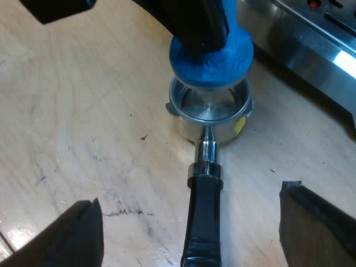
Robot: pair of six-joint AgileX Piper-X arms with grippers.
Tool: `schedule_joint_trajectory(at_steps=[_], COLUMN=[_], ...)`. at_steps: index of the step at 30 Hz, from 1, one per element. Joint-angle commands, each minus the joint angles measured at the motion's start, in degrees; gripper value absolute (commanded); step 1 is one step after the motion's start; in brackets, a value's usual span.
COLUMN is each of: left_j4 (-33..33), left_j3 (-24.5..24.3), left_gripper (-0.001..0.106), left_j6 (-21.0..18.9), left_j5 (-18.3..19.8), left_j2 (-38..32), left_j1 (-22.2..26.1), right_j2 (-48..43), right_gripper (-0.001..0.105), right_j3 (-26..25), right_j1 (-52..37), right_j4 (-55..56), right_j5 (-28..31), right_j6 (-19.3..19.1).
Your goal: Grind coffee beans and then tamp
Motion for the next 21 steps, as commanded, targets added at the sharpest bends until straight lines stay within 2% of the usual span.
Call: schedule_joint_trajectory(at_steps=[1,8,21], left_j4=[-1.06,-0.14,-1.47], left_j3=[-0.32,-0.32,-0.32], left_gripper=[0.000,0.000,0.000], left_j6=[0.36,0.36,0.36], left_j5=[-0.51,-0.51,-0.51], left_j2=[0.84,4.32,4.73], left_j1=[-0.33,-0.33,-0.33], right_j2=[-0.11,-0.11,-0.11], right_gripper=[0.068,0.068,0.068], right_j3=[-0.19,-0.19,-0.19], right_j1=[-0.23,-0.23,-0.23], right_j4=[-0.24,-0.24,-0.24], right_j5=[-0.13,-0.13,-0.13], right_j6=[0.04,0.04,0.04])
